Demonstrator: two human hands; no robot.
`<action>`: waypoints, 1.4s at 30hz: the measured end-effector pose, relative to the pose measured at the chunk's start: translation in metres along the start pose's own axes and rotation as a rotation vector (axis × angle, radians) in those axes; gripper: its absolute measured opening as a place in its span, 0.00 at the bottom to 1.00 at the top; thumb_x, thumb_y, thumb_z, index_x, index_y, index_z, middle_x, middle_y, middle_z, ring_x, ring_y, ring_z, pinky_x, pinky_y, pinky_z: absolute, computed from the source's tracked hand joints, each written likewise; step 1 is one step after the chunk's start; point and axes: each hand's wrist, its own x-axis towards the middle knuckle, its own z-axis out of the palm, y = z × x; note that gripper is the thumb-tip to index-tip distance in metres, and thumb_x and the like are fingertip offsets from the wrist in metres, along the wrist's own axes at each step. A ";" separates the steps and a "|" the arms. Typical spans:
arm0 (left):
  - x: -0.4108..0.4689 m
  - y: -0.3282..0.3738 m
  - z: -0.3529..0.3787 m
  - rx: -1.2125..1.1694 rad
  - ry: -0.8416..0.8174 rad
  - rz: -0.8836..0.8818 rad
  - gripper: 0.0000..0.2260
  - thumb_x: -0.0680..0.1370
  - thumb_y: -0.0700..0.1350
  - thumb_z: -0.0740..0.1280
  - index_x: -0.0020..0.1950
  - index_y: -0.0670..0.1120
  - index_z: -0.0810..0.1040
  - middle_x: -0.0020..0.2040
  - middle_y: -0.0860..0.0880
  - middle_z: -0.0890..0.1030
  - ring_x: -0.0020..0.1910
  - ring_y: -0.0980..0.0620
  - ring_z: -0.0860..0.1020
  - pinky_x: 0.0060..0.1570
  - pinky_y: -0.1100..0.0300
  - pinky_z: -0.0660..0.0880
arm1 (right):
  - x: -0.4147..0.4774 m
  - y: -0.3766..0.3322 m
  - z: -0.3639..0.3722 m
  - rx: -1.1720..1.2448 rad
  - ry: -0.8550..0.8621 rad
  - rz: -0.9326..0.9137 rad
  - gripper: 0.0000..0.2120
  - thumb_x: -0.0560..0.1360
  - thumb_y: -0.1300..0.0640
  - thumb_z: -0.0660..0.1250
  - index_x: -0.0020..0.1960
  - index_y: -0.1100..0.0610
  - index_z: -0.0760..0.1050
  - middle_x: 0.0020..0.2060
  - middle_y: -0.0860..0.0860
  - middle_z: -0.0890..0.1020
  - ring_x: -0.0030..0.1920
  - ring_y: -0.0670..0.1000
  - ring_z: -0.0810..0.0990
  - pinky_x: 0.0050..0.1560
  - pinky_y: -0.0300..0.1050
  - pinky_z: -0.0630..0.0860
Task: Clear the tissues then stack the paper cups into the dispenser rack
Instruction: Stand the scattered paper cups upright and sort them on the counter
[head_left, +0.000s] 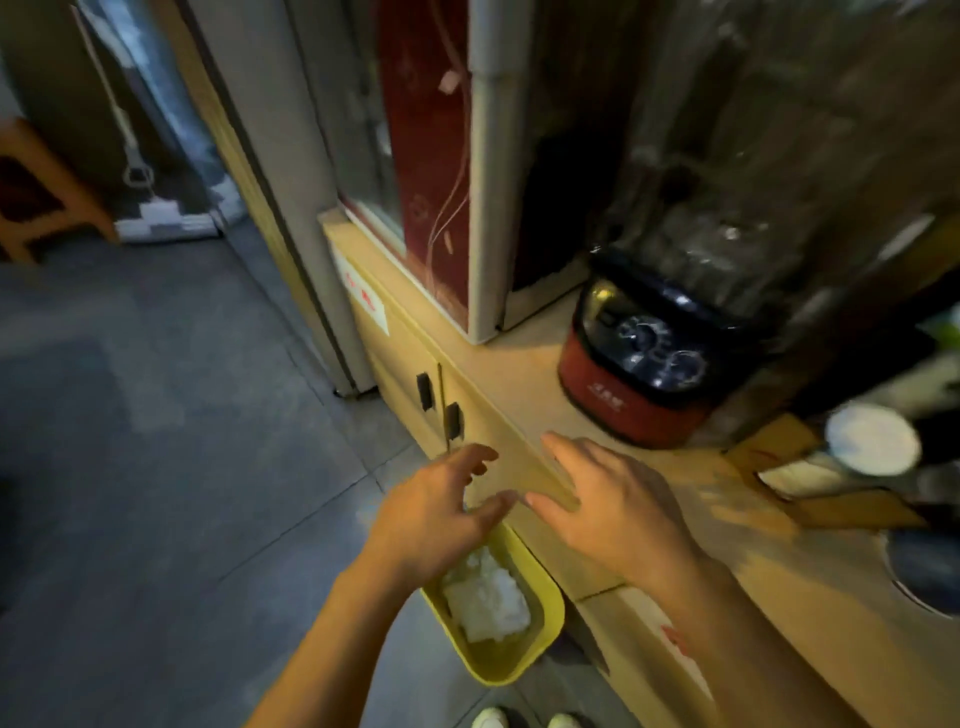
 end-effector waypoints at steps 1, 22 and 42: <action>0.000 0.014 0.001 -0.005 -0.011 0.041 0.20 0.74 0.59 0.64 0.64 0.55 0.70 0.60 0.53 0.78 0.57 0.54 0.76 0.53 0.56 0.74 | -0.009 0.004 -0.013 -0.016 0.041 0.018 0.27 0.71 0.39 0.62 0.66 0.50 0.64 0.56 0.51 0.79 0.54 0.55 0.77 0.48 0.48 0.73; 0.006 0.279 0.114 -0.110 -0.210 0.550 0.13 0.73 0.53 0.68 0.57 0.56 0.75 0.49 0.59 0.80 0.51 0.58 0.79 0.52 0.54 0.76 | -0.223 0.168 -0.182 -0.073 0.380 0.612 0.23 0.72 0.40 0.60 0.63 0.48 0.67 0.59 0.48 0.78 0.55 0.51 0.76 0.47 0.42 0.69; 0.021 0.371 0.262 0.133 -0.348 0.670 0.15 0.75 0.55 0.64 0.61 0.55 0.71 0.54 0.55 0.77 0.47 0.59 0.75 0.45 0.64 0.71 | -0.290 0.331 -0.206 -0.011 0.342 0.806 0.22 0.73 0.42 0.62 0.64 0.49 0.67 0.60 0.49 0.77 0.56 0.53 0.75 0.53 0.48 0.71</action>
